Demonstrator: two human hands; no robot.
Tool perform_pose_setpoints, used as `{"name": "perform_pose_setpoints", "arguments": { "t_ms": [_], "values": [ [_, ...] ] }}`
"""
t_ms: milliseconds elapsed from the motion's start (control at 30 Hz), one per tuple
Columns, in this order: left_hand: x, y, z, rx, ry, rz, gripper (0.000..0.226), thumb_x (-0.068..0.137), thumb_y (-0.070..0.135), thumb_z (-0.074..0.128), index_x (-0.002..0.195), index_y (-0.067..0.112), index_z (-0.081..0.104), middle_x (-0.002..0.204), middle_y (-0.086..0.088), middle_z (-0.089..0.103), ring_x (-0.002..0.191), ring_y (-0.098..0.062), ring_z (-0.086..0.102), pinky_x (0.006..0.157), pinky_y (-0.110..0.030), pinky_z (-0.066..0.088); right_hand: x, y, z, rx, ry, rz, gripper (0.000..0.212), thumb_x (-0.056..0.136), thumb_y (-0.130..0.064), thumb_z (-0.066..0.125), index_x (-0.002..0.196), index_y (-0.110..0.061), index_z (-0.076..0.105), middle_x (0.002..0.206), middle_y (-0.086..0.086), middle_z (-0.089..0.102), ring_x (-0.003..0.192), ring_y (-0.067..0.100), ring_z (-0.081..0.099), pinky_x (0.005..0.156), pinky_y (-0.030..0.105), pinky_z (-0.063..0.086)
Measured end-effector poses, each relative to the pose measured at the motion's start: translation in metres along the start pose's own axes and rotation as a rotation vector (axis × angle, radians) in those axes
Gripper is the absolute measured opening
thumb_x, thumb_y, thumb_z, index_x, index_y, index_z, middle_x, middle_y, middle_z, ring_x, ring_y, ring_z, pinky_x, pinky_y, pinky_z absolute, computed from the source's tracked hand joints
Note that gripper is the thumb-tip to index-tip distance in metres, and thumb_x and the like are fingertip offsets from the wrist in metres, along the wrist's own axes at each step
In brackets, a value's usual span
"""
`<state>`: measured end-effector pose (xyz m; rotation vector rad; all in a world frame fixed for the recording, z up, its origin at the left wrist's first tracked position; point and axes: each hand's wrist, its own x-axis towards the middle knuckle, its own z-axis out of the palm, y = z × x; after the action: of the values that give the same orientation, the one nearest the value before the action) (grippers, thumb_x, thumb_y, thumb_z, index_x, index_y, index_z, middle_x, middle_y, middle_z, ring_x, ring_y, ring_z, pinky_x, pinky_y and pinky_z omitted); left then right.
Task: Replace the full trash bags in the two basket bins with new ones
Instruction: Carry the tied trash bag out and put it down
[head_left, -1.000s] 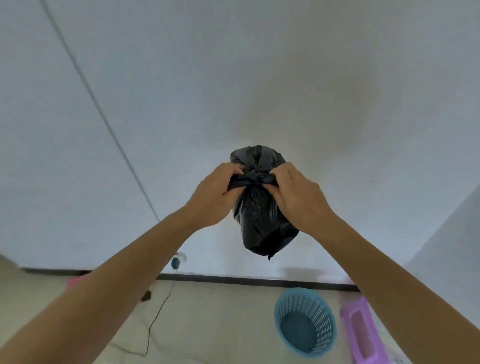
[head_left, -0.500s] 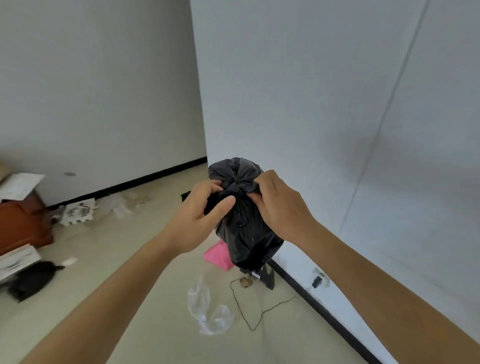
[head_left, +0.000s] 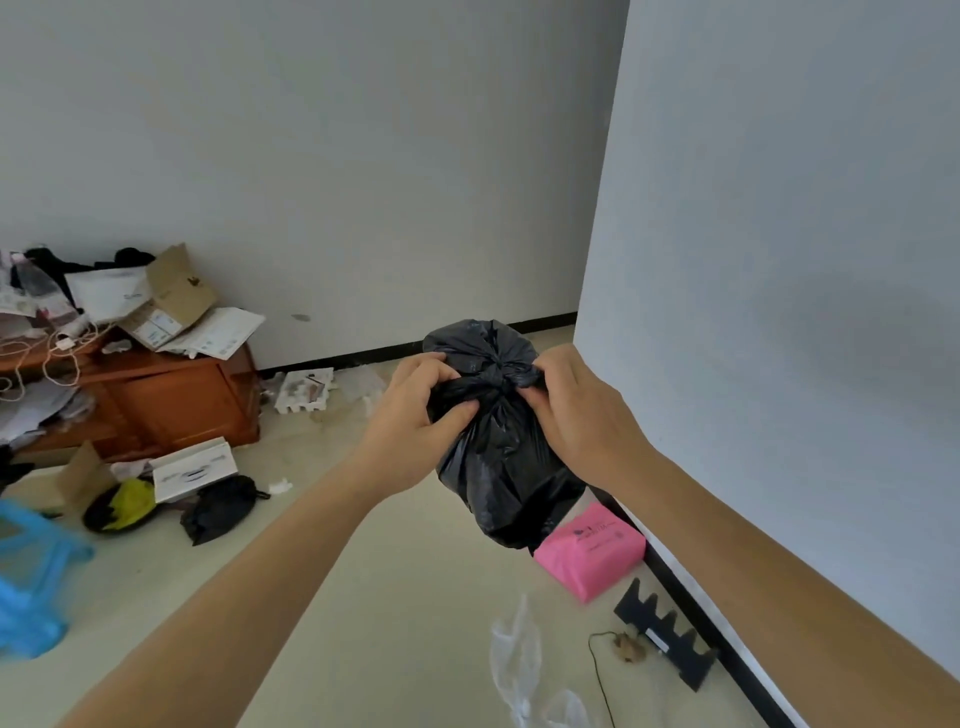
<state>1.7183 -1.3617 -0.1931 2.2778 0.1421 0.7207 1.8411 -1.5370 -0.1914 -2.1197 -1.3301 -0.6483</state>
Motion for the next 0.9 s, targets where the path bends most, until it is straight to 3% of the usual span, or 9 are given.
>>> {"name": "perform_pose_setpoints", "arguments": {
  "t_ms": [100, 200, 300, 600, 767, 900],
  "values": [
    [0.063, -0.051, 0.010, 0.017, -0.007, 0.009, 0.012, 0.091, 0.023, 0.066, 0.097, 0.026, 0.056, 0.127, 0.010, 0.046, 0.120, 0.016, 0.036, 0.095, -0.006, 0.028, 0.048, 0.042, 0.052, 0.027, 0.011, 0.039, 0.022, 0.100, -0.031, 0.048, 0.101, -0.009, 0.047, 0.097, -0.001, 0.045, 0.071, 0.018, 0.050, 0.059, 0.039, 0.049],
    [0.138, -0.096, 0.013, 0.021, -0.017, -0.001, 0.011, 0.091, 0.021, 0.065, 0.096, 0.024, 0.055, 0.128, 0.006, 0.047, 0.129, 0.000, 0.038, 0.103, -0.020, 0.033, 0.107, 0.084, 0.101, 0.061, 0.009, 0.069, 0.023, 0.100, -0.032, 0.046, 0.102, -0.009, 0.047, 0.099, 0.000, 0.047, 0.069, 0.017, 0.051, 0.059, 0.039, 0.050],
    [0.211, -0.136, 0.002, 0.036, -0.041, -0.022, 0.014, 0.092, 0.018, 0.063, 0.094, 0.027, 0.053, 0.124, 0.006, 0.051, 0.123, -0.007, 0.046, 0.100, -0.024, 0.037, 0.171, 0.116, 0.142, 0.120, -0.033, 0.090, 0.024, 0.102, -0.035, 0.044, 0.107, -0.011, 0.047, 0.103, 0.001, 0.048, 0.070, 0.016, 0.053, 0.061, 0.039, 0.051],
    [0.394, -0.292, -0.015, 0.004, -0.009, -0.091, 0.012, 0.093, 0.019, 0.061, 0.099, 0.028, 0.055, 0.114, 0.006, 0.058, 0.107, -0.005, 0.055, 0.090, -0.025, 0.046, 0.354, 0.209, 0.275, 0.286, -0.302, 0.098, 0.045, 0.097, -0.048, 0.049, 0.134, -0.026, 0.041, 0.127, -0.009, 0.041, 0.107, 0.004, 0.050, 0.095, 0.030, 0.047],
    [0.507, -0.396, 0.002, -0.019, -0.038, -0.098, 0.012, 0.092, 0.018, 0.063, 0.102, 0.023, 0.057, 0.113, 0.005, 0.058, 0.107, -0.009, 0.055, 0.091, -0.026, 0.046, 0.443, 0.280, 0.366, 0.243, -0.348, 0.138, 0.053, 0.090, -0.056, 0.057, 0.135, -0.031, 0.043, 0.127, -0.012, 0.039, 0.109, 0.000, 0.048, 0.095, 0.019, 0.041],
    [0.627, -0.461, 0.021, -0.019, -0.090, -0.082, 0.009, 0.091, 0.015, 0.063, 0.099, 0.018, 0.059, 0.109, 0.008, 0.057, 0.106, -0.008, 0.054, 0.088, -0.013, 0.041, 0.521, 0.350, 0.420, 0.192, -0.364, 0.188, 0.055, 0.092, -0.051, 0.060, 0.138, -0.026, 0.043, 0.128, -0.009, 0.040, 0.105, 0.002, 0.050, 0.091, 0.015, 0.040]
  ]
}}
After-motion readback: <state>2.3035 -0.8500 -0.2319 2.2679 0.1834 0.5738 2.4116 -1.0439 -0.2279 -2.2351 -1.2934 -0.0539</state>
